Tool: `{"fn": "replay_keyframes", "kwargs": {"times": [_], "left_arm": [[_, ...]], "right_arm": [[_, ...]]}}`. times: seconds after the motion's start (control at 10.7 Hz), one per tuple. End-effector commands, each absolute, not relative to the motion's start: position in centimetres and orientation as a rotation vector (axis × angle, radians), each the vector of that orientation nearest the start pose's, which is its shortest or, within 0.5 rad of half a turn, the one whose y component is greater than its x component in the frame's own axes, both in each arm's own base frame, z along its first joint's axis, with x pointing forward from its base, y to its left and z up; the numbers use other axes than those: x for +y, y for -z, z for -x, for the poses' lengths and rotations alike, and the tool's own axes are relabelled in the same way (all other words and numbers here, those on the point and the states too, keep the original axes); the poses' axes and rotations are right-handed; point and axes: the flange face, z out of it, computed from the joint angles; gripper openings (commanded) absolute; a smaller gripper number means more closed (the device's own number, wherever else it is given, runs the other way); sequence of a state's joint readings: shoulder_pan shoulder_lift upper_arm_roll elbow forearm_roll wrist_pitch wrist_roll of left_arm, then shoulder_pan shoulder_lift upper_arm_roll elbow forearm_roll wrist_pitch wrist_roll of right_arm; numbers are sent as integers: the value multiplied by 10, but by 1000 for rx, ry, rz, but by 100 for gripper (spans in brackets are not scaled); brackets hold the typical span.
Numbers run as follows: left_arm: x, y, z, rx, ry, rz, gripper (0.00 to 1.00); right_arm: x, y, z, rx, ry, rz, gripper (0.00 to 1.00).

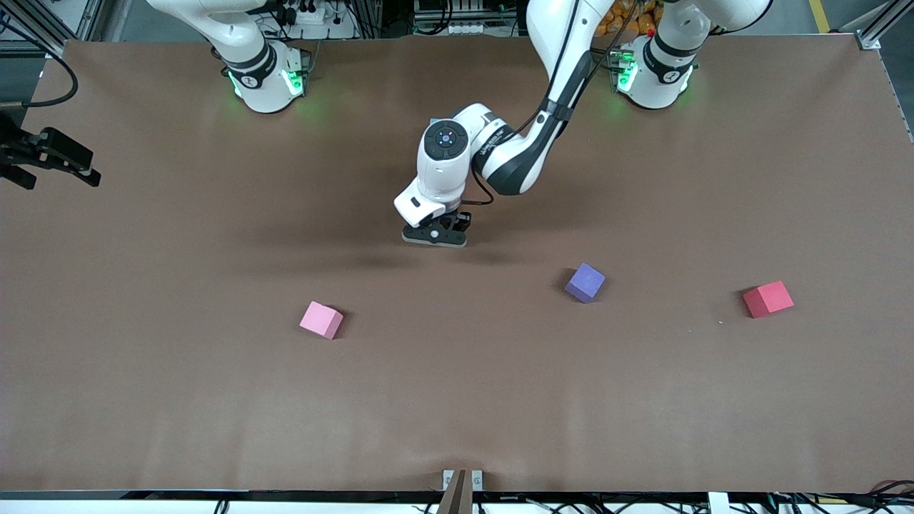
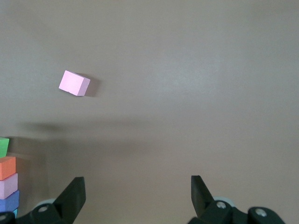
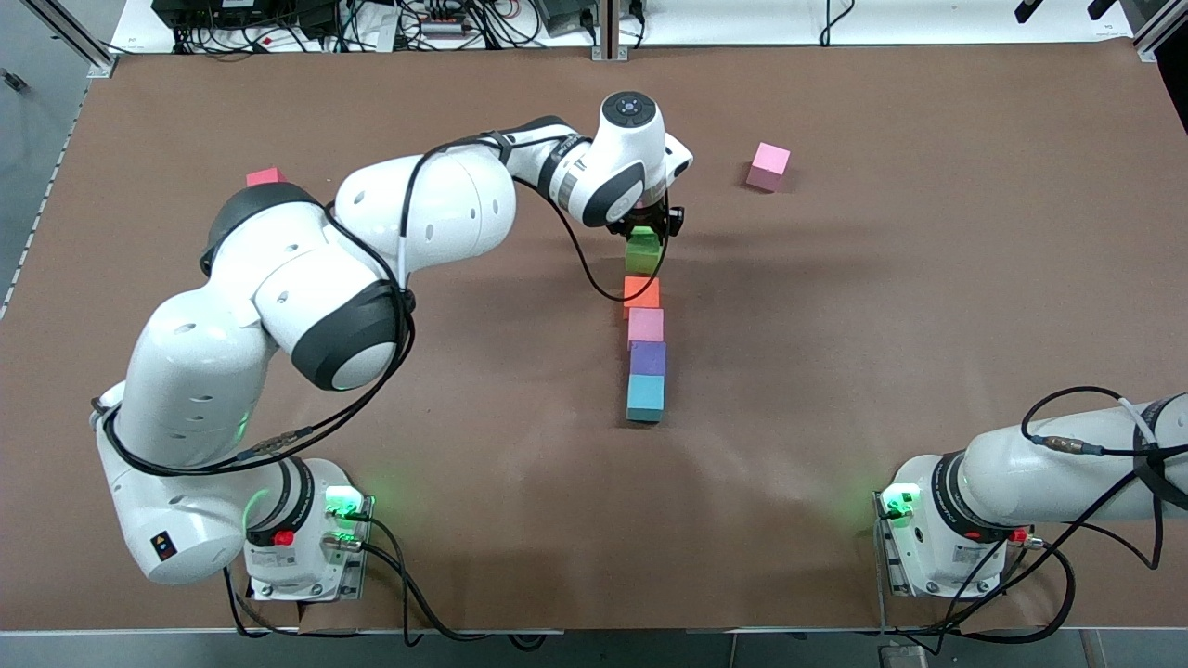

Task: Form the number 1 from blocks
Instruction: 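Place the green block beside the orange block with the left gripper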

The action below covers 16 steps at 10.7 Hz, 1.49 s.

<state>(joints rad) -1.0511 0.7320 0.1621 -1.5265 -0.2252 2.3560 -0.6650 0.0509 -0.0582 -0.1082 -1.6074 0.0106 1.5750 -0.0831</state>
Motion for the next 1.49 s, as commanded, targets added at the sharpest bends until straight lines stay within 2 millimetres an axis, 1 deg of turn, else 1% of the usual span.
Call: {"fn": "replay_keyframes", "kwargs": {"times": [0.0, 0.19, 0.37, 0.56, 0.65, 0.75, 0.84, 1.03, 1.3, 1.4], "left_arm": [[-577, -229, -434, 159, 49, 3255, 0], [-576, -226, -434, 146, 38, 3253, 0], [-576, -225, -433, 56, 22, 3258, 0], [-576, -224, -433, 41, 17, 3261, 0], [-576, -222, -431, 35, 10, 3258, 0], [-577, -219, -430, -6, 0, 3259, 0], [-580, -214, -425, -17, -5, 3252, 0], [-580, -210, -423, -9, -8, 3246, 0], [-581, -209, -422, 3, -5, 3239, 0], [-580, -208, -421, 9, -6, 3236, 47]], "right_arm": [[-33, -641, -536, -21, 29, 3158, 100], [-34, -641, -536, -19, 32, 3160, 100], [-33, -641, -536, -21, 29, 3160, 100], [-32, -641, -536, -24, 27, 3160, 100], [-32, -641, -536, -24, 27, 3160, 100], [-32, -641, -536, -24, 27, 3160, 100], [-31, -641, -536, -26, 29, 3160, 100], [-30, -640, -537, -29, 27, 3160, 100], [-30, -640, -537, -29, 27, 3160, 100], [-29, -639, -537, -31, 25, 3158, 100]]}}
